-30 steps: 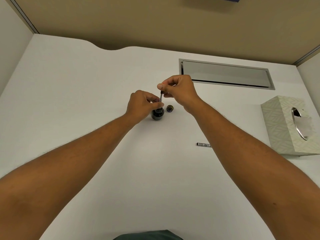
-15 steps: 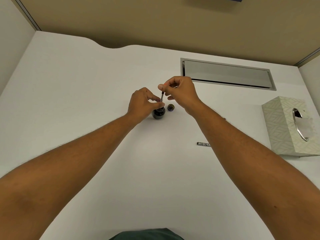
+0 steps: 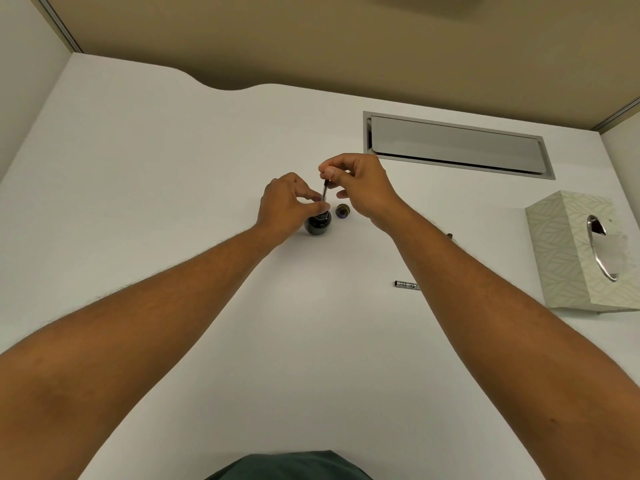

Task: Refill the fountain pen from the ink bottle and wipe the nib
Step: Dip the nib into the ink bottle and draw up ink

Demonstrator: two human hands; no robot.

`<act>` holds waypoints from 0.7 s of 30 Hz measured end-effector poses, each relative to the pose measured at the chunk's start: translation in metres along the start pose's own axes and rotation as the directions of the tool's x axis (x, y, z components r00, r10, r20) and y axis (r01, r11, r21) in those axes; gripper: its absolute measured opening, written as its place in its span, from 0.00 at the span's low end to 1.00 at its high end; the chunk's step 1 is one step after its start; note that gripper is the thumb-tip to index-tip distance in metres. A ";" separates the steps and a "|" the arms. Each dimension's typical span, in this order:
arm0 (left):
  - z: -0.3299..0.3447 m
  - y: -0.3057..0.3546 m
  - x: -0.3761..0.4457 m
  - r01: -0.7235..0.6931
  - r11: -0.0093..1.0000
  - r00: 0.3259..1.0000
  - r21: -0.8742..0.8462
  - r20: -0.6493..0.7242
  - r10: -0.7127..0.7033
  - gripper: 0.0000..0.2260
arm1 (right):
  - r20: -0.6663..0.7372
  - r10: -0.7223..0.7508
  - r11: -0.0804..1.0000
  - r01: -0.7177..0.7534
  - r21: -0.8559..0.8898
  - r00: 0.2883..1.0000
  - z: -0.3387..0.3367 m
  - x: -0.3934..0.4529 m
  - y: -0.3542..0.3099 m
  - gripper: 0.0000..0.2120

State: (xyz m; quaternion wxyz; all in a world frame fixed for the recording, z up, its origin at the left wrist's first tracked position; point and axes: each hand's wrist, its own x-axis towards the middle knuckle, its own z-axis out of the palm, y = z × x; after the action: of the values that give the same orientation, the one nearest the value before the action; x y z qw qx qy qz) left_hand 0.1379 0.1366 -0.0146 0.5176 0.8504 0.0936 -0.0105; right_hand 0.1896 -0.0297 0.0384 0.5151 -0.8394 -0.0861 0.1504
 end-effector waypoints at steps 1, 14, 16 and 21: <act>0.000 0.000 0.000 0.000 1.000 1.000 0.000 -0.002 0.000 0.10 | -0.015 -0.002 1.000 0.002 -0.006 1.000 0.001 0.000 0.001 0.06; 0.001 -0.001 -0.002 0.003 1.000 1.000 -0.002 -0.010 -0.003 0.10 | -0.112 0.010 0.999 -0.014 -0.034 0.994 0.005 -0.001 0.004 0.05; 0.001 0.000 -0.001 -0.003 1.000 1.000 0.002 -0.008 0.003 0.11 | -0.091 0.007 1.000 -0.009 -0.025 0.996 0.003 -0.003 0.003 0.03; 0.000 -0.002 -0.002 -0.005 1.000 1.000 0.008 -0.006 0.005 0.11 | -0.087 0.004 0.999 -0.008 -0.041 0.996 0.003 -0.004 0.002 0.05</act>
State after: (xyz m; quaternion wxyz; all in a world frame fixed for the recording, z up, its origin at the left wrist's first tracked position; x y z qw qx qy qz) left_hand 0.1359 0.1368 -0.0164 0.5140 0.8527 0.0931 -0.0071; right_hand 0.1848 -0.0297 0.0359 0.5003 -0.8560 -0.0642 0.1137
